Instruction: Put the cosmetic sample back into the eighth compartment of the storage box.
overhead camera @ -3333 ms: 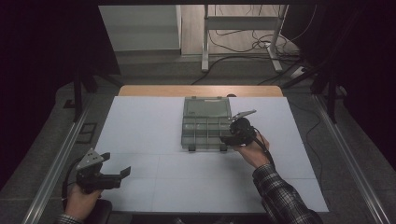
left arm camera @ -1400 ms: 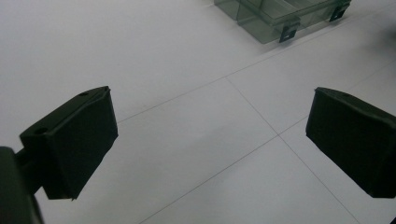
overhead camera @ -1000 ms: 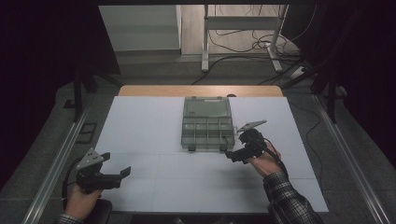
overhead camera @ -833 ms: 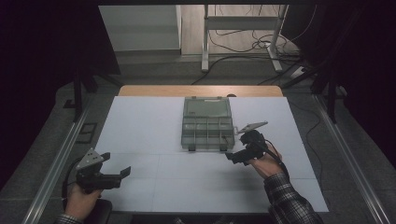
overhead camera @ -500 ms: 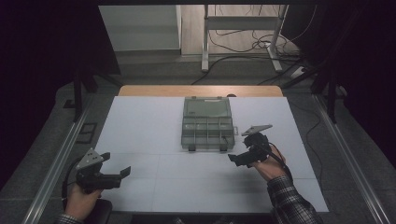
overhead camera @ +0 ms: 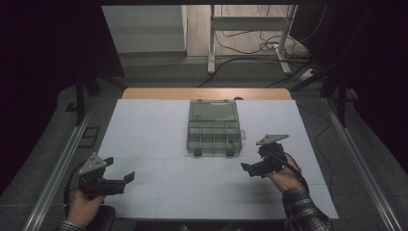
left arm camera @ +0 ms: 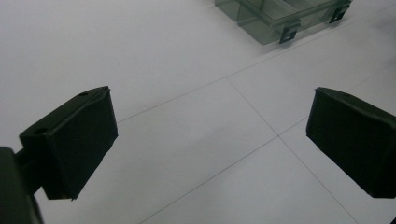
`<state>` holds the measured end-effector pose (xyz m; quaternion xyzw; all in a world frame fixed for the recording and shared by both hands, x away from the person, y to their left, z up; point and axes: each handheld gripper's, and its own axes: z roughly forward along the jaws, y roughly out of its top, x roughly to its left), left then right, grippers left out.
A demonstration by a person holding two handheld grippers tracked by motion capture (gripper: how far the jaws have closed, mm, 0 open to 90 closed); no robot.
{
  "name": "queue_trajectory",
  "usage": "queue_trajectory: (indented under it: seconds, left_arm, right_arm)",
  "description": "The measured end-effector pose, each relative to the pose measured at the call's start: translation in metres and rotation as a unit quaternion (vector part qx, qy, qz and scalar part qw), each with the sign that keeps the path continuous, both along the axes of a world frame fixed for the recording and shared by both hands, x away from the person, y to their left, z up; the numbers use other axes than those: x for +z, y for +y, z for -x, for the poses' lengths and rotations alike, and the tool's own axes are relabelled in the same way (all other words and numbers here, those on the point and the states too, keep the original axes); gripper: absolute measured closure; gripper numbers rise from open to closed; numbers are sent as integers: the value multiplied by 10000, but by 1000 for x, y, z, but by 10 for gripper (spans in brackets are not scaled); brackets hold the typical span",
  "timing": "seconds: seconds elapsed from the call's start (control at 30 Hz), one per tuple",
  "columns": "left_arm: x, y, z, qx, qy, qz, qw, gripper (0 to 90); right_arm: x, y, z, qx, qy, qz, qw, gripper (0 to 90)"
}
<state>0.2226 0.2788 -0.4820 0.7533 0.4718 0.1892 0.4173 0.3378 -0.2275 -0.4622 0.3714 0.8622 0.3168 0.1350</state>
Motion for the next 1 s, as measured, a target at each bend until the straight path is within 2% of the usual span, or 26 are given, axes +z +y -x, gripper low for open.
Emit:
queue_trajectory:
  seconds: [0.37,1.0]
  left_arm:
    - [0,0,0,2,2,-6,10000,25]
    - [0,0,0,20,6,9,10000,23]
  right_arm:
    - [2,-13,10,-151,-148,-86,9997,0]
    - [3,-29,26,-211,-308,-135,9992,0]
